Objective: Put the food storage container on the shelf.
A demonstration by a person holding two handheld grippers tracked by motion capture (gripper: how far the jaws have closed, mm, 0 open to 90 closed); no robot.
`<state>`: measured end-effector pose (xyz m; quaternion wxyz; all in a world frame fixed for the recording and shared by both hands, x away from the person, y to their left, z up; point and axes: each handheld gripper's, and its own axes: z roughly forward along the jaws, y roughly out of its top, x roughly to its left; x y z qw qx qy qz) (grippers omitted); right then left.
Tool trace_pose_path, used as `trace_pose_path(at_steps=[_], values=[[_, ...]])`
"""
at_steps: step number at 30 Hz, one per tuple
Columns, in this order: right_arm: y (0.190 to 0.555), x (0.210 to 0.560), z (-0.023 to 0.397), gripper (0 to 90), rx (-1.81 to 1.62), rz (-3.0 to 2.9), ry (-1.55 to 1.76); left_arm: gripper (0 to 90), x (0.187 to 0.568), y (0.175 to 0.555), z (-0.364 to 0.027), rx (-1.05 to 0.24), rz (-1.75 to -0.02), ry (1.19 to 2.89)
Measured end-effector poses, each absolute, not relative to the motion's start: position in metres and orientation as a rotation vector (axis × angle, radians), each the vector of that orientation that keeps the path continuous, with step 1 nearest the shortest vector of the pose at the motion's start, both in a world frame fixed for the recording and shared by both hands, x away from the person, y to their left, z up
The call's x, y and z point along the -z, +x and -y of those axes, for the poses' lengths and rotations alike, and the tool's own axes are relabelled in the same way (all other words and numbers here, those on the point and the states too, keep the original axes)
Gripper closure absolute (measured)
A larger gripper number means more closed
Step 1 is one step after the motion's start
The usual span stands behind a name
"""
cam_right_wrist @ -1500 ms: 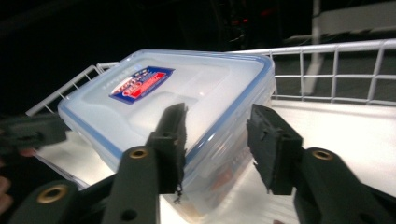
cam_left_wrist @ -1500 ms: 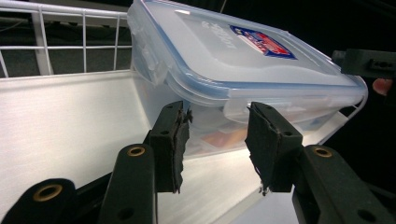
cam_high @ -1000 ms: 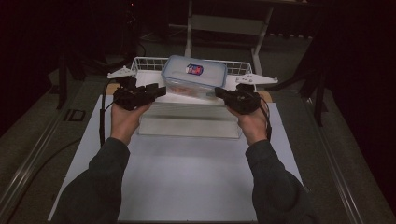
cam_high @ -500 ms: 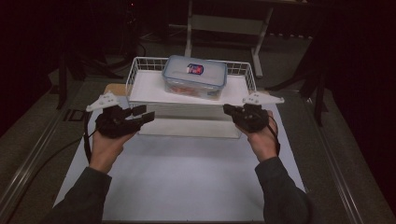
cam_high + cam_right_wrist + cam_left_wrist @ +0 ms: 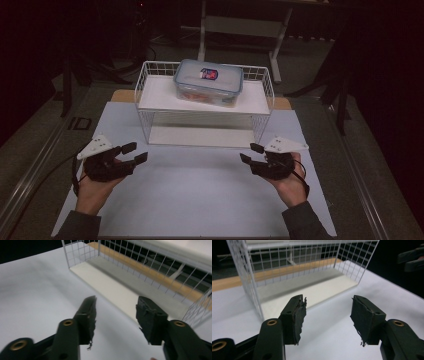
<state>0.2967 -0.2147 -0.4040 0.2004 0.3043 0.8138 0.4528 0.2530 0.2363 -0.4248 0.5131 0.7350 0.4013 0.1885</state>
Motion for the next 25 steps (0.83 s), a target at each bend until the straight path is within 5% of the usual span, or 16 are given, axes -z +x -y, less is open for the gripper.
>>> trace_pose_path(at_steps=[11, 25], values=[[0.264, 0.442, 0.248, 27.4, -1.309, -2.271, 0.986, 39.4, 0.448, 0.235, -0.249, -0.480, -1.014, 1.773], [0.249, 0.450, 0.271, 20.8, -1.280, -2.170, 1.026, 38.7, 0.459, 0.224, -0.257, -0.530, -1.037, 1.791]])
